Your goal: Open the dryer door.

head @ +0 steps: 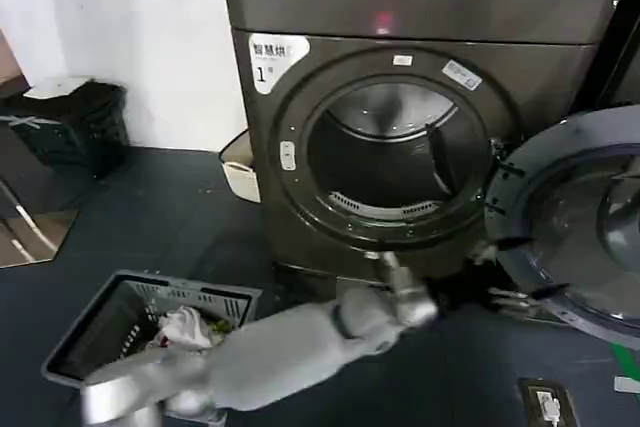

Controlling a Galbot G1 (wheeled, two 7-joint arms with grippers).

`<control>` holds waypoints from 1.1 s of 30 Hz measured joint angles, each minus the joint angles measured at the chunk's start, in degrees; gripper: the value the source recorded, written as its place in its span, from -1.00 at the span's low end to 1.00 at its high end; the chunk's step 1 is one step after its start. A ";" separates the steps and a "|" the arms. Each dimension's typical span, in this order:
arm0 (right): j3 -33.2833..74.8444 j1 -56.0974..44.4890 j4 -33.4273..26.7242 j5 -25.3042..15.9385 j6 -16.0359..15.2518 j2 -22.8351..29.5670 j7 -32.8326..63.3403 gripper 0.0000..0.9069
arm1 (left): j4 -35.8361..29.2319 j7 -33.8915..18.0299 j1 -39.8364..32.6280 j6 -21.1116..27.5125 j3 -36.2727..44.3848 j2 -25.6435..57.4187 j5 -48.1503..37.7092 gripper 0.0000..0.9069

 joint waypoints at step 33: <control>-0.43 4.85 0.89 -6.22 0.75 -0.57 -1.24 1.00 | -35.33 7.60 21.92 17.06 -22.93 61.90 2.65 1.00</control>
